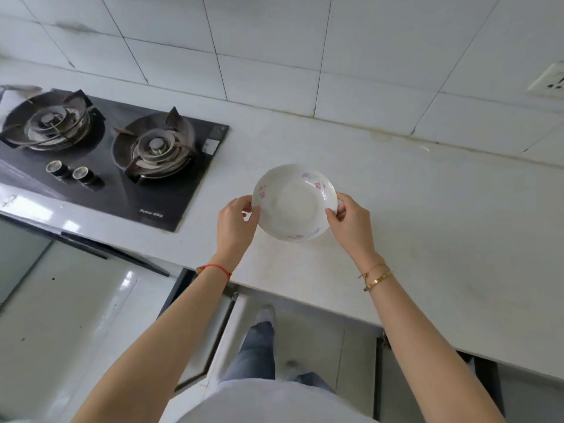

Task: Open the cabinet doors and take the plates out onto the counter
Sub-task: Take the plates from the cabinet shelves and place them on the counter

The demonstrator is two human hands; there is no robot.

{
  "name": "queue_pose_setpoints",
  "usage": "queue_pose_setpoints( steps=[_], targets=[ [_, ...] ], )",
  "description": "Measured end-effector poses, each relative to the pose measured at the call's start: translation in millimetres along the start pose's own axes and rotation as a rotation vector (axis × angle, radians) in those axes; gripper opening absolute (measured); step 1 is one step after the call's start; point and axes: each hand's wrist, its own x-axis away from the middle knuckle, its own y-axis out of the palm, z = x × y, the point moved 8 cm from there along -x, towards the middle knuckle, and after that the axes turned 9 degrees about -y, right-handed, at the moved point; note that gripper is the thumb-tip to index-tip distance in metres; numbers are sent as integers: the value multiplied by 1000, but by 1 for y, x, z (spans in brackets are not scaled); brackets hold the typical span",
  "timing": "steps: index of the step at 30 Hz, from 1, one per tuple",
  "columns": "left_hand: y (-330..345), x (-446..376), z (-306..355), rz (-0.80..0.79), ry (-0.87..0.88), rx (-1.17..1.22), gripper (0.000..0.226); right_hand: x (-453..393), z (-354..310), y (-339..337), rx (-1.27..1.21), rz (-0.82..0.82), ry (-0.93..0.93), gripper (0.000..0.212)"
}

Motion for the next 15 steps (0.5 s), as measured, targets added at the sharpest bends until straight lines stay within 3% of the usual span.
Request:
queue_pose_setpoints(
  steps=[15],
  targets=[
    [74,-237,-16,-151,-19,-14,21,-205,48,82,100,-10,120,21]
  ],
)
